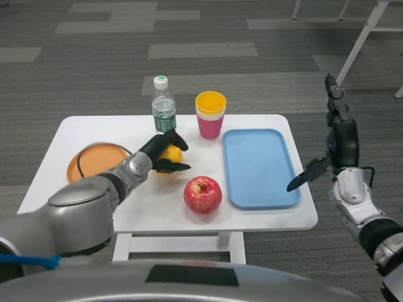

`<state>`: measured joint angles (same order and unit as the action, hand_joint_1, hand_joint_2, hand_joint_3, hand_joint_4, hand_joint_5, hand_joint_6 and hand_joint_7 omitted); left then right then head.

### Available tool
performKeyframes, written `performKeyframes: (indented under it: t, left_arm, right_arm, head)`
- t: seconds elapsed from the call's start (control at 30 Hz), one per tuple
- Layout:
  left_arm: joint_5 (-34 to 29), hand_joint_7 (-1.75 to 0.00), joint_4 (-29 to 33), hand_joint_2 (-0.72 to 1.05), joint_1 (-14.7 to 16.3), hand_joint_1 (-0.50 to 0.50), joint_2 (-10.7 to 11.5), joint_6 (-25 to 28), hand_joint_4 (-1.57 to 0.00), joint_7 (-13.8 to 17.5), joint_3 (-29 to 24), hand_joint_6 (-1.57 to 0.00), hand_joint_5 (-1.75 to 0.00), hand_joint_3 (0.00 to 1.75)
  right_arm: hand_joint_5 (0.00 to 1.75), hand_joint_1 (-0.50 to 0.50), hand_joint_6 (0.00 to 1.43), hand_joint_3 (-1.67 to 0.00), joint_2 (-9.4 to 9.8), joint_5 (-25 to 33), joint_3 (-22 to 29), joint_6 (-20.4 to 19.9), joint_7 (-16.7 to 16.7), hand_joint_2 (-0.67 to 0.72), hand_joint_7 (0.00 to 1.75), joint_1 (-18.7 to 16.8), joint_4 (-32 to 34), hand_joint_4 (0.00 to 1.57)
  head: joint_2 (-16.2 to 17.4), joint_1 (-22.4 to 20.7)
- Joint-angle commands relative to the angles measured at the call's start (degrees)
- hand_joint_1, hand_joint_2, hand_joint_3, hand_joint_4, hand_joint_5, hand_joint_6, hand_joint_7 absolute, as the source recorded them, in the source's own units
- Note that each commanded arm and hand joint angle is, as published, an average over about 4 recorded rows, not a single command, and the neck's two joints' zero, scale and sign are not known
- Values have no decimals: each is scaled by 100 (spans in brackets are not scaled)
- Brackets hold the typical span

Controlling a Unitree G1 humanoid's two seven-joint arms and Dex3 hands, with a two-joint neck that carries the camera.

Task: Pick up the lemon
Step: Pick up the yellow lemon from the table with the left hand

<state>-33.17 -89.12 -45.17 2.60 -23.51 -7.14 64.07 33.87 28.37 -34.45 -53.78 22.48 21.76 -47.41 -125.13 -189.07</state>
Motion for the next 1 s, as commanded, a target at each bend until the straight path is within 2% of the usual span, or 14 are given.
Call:
performKeyframes:
  t: [0.03, 0.13, 0.3, 0.5, 0.6, 0.77, 0.87, 1.0]
  left_arm:
    - [54, -154, 485, 96, 742, -50, 72, -150, 0, 200, -1507, -98, -123, 9]
    - [69, -154, 821, 96, 995, -50, 125, -510, 0, 213, -2131, -101, -121, 9]
    - [54, -154, 1048, 96, 1190, -50, 145, -1141, 0, 213, -2419, -105, -121, 9]
    - [39, -154, 1546, 96, 1456, -50, 145, -1514, 0, 204, -2905, -107, -123, 9]
    - [-111, -154, 1964, 96, 1643, -50, 145, -1750, 0, 187, -3133, -105, -115, 9]
    - [-252, -154, 2753, 96, 1946, -50, 151, -2380, 0, -4, -3214, -105, -118, 9]
    - [-245, -154, 3214, 96, 2133, -50, 153, -3042, 0, -299, -3381, -106, -113, 9]
    - [-230, -154, 3456, 96, 2249, -50, 153, -3543, 0, -508, -3482, -107, -113, 9]
  right_arm:
    - [0, -46, 0, 0, -17, 20, 107, -1, 19, 60, 0, -38, -67, 20]
    - [0, -46, 0, 0, -4, 20, 105, -1, 19, 60, 0, -25, -119, 20]
    - [0, -46, 0, 0, -4, 28, 109, -1, 19, 60, 0, 1, -177, 20]
    - [0, -46, 0, 0, -17, 28, 116, -1, 19, 60, 0, 14, -227, 21]
    - [0, -46, 0, 0, -21, 28, 123, -1, 19, 60, 0, 21, -251, 20]
    - [0, -46, 0, 0, -8, 28, 123, -1, 28, 60, 0, 36, -278, 20]
    - [0, -46, 0, 0, 5, 31, 123, -1, 30, 60, 0, 54, -286, 20]
    - [0, -46, 0, 0, 21, 31, 123, -1, 37, 60, 0, 63, -293, 21]
  head:
    - [-1, -19]
    - [-1, -31]
    - [8, -31]
    - [15, -2]
    - [-1, 2]
    - [-49, -11]
    - [-121, -21]
    - [-211, -10]
